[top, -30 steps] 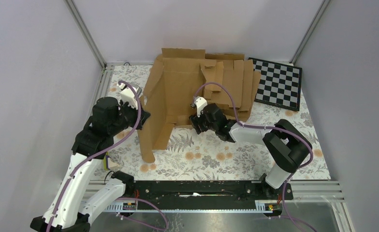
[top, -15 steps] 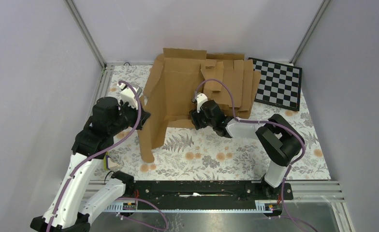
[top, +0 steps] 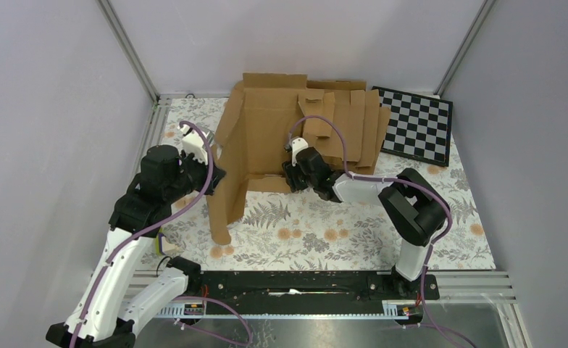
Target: Fold the paper box
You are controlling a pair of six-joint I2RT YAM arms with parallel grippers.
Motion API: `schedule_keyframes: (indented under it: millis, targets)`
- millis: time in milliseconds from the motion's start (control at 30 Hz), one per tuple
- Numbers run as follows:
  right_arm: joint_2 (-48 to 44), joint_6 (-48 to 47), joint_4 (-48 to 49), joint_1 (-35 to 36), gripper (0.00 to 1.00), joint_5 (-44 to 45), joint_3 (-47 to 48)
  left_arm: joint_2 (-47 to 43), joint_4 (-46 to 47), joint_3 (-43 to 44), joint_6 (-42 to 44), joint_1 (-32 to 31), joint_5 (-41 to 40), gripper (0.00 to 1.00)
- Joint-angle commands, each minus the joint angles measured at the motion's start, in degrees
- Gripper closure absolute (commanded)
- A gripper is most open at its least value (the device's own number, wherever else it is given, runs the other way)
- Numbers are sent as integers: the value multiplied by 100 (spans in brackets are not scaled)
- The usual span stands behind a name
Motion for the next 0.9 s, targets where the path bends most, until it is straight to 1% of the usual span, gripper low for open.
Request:
schedule_keyframes:
  millis: [0, 300, 433, 567, 733, 867]
  targets:
    - [405, 7, 69, -136, 49, 1164, 189, -87, -205, -136, -96, -18, 486, 100]
    - [643, 129, -366, -124, 41, 1680, 486, -158, -178, -231, -120, -18, 570, 100]
    - [744, 300, -541, -134, 33, 1929, 646, -143, -178, -260, -110, -19, 659, 100]
    - [857, 371, -744, -127, 32, 2047, 864, -154, -178, -310, -135, -19, 703, 100]
    - [797, 373, -735, -121, 35, 1892, 851, -187, -147, -382, -226, -17, 696, 100]
    - [705, 258, -729, -27, 35, 1788, 775, -306, 96, -513, -410, -15, 766, 100]
